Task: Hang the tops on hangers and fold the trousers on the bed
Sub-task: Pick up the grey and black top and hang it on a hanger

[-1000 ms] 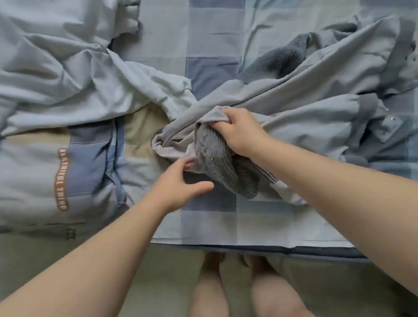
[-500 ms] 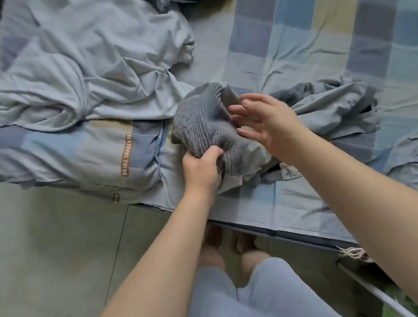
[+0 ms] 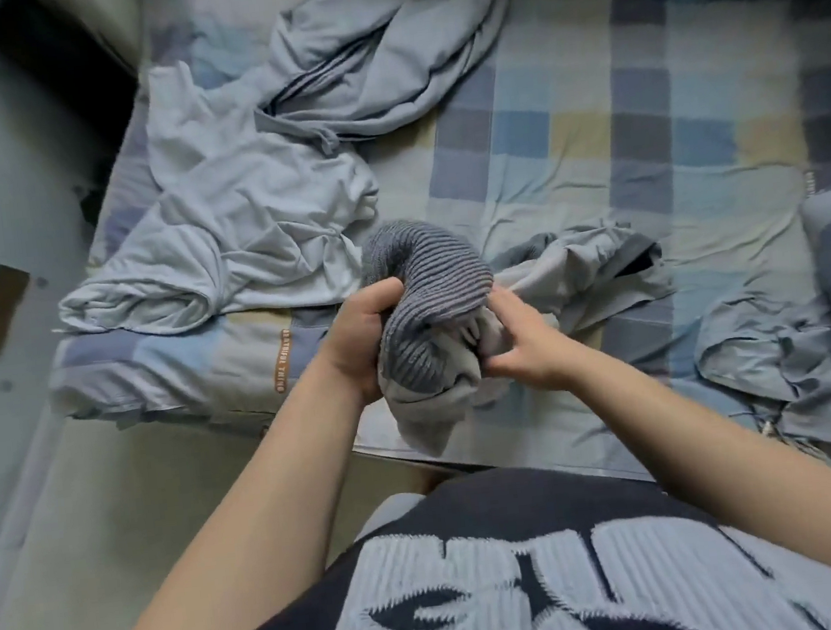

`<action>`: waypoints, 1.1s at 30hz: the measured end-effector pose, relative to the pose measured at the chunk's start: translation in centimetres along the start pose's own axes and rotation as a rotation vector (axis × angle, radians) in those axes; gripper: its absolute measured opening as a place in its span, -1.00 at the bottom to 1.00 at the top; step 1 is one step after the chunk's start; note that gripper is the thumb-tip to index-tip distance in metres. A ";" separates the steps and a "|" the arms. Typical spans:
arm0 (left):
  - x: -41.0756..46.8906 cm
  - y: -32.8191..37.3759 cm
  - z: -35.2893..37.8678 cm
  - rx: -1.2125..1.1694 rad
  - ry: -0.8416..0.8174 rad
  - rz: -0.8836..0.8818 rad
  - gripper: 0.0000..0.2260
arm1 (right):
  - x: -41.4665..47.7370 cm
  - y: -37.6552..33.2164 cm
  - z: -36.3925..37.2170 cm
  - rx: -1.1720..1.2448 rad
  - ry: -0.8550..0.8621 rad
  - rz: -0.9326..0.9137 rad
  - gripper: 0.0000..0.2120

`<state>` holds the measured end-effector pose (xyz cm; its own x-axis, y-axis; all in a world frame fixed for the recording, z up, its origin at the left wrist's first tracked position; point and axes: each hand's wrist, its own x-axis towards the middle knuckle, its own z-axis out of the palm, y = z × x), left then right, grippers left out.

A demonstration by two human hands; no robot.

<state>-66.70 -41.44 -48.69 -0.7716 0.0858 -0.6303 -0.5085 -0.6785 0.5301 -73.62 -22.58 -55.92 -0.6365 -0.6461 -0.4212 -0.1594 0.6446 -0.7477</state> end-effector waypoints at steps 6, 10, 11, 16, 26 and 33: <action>1.9 3.2 0.5 0.161 0.256 0.132 -0.81 | 0.4 -1.5 -2.9 -0.053 0.262 0.160 -0.77; 3.6 4.4 -0.7 0.370 0.539 0.335 -0.79 | -0.2 -2.8 -5.7 0.064 0.355 0.114 -0.76; 3.8 4.3 -0.6 0.431 0.588 0.378 -0.65 | -0.1 -3.5 -6.2 0.118 0.382 0.097 -0.80; 2.1 1.9 1.5 0.978 0.567 0.870 -0.52 | 0.4 -8.1 -8.9 0.651 0.503 0.173 -0.83; 4.2 -0.5 5.2 0.830 0.192 0.514 -0.92 | -2.2 -10.8 -14.8 1.190 0.505 0.059 -0.72; 5.0 0.1 9.3 0.095 0.263 0.015 -0.72 | -9.0 -3.5 -10.3 0.526 0.441 0.008 -0.25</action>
<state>-74.14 -34.27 -46.53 -0.6599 -0.1239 -0.7411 -0.5414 -0.6055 0.5833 -75.09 -14.75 -44.24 -0.9016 -0.3435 -0.2628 0.1635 0.2920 -0.9423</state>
